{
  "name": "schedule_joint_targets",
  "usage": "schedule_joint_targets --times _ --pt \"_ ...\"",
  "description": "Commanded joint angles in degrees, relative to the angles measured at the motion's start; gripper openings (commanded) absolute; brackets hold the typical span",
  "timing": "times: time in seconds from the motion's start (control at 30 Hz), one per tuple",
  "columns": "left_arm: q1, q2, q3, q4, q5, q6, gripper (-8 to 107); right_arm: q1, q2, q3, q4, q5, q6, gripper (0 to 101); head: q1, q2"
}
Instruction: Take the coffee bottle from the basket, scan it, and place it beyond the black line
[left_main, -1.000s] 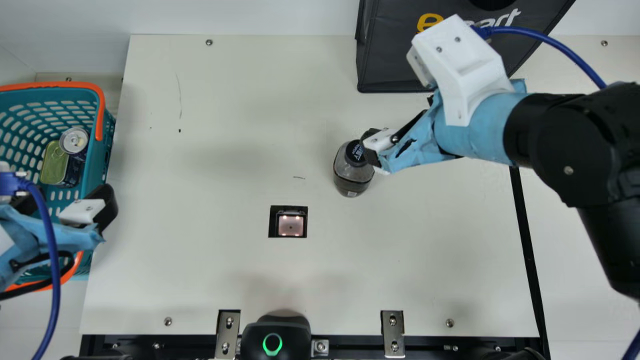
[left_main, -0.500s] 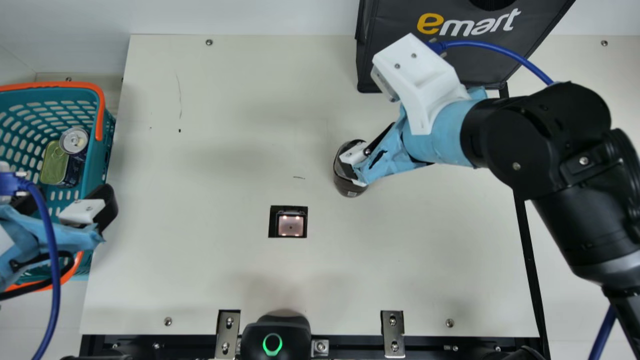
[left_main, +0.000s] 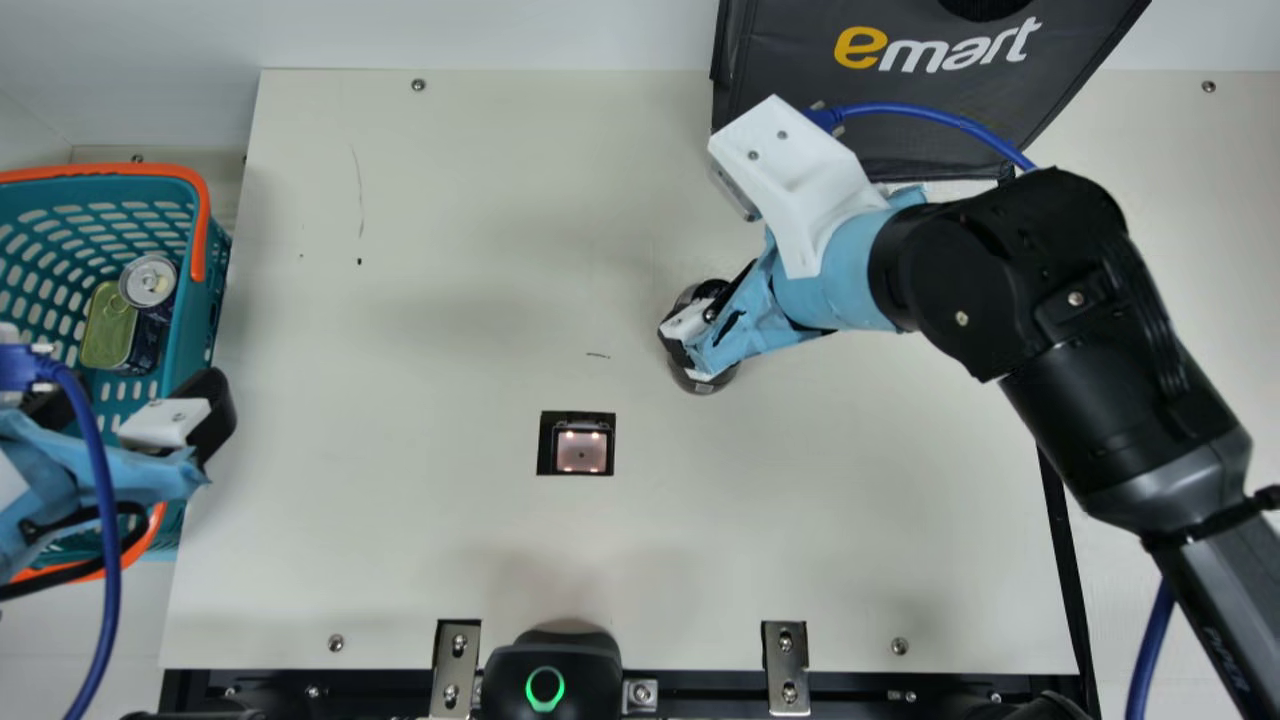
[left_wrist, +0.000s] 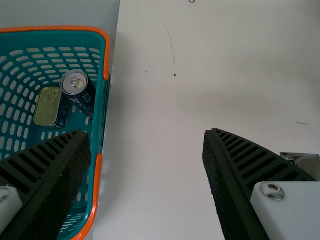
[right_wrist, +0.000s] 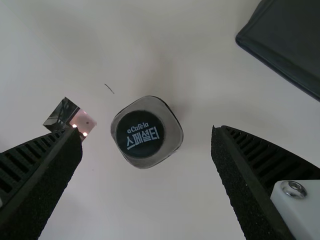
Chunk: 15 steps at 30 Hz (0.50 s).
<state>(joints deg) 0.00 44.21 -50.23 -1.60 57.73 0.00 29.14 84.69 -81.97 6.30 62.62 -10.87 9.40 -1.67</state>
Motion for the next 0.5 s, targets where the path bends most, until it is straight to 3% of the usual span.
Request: schedule_joint_targets --times 0.0,0.47 --pt "0.0 0.0 0.0 0.0 0.0 0.0 90 0.3 0.2 0.3 0.0 -0.2 0.0 91 -1.5 0.1" --pt "0.0 0.0 0.0 0.0 0.0 0.0 90 2.9 2.0 3.6 -0.7 -3.0 1.4 91 -1.5 0.1"
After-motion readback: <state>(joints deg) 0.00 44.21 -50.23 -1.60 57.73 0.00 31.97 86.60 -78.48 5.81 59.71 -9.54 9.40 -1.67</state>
